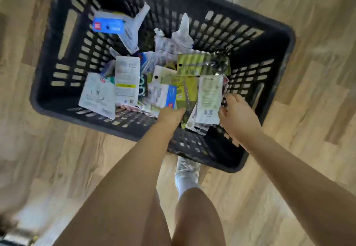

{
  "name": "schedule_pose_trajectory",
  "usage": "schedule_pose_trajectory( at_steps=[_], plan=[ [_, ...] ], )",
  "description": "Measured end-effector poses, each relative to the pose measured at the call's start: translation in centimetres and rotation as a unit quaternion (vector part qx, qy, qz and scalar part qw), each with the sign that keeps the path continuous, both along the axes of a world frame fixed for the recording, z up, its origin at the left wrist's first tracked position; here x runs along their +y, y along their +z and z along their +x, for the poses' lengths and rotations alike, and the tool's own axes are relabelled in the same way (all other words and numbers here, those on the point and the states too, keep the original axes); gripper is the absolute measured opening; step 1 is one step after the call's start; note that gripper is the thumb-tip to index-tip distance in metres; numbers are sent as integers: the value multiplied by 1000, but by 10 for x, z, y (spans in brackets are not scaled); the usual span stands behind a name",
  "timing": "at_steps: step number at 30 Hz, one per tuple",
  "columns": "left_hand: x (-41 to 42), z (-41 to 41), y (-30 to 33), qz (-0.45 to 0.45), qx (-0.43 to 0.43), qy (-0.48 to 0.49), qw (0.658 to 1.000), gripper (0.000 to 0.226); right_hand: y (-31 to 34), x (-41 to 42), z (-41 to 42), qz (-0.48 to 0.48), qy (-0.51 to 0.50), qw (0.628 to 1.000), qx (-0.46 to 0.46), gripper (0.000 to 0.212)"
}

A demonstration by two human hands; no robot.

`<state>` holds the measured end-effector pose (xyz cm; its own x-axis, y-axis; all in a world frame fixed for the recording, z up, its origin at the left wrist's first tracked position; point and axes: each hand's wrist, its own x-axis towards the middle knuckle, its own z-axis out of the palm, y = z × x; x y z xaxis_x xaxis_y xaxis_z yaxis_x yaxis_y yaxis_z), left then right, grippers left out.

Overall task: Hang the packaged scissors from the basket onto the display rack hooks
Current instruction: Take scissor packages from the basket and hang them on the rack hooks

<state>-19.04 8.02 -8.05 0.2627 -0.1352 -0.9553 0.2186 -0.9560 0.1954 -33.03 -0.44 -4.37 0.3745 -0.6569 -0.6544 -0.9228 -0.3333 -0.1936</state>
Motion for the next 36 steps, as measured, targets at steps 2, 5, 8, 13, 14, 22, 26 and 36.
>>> schedule_pose_trajectory(
  at_steps=[2,5,8,13,14,22,26,36],
  plan=[
    [-11,-5,-36,16,17,17,1000,21,-33,-5,4,3,8,1000,-3,43],
    [-32,-12,-78,37,30,17,999,18,-75,-14,13,0,27,1000,-6,41],
    [-43,-19,-113,66,5,4,998,60,-111,-27,27,-5,55,998,-12,37],
    [-43,-16,-150,135,-79,-35,987,74,-144,-64,55,-28,93,995,-33,42],
    [-43,-16,-154,139,-92,-40,985,76,-149,-73,60,-29,100,994,-27,43],
    [-39,-23,-163,96,-126,-26,987,71,-174,-102,84,32,168,985,-18,65],
    [-36,-18,-171,80,-112,16,990,67,-185,-101,79,-2,241,971,-2,62],
    [-21,-1,-167,37,-61,132,989,36,-193,-117,78,18,163,986,18,70]
  ],
)
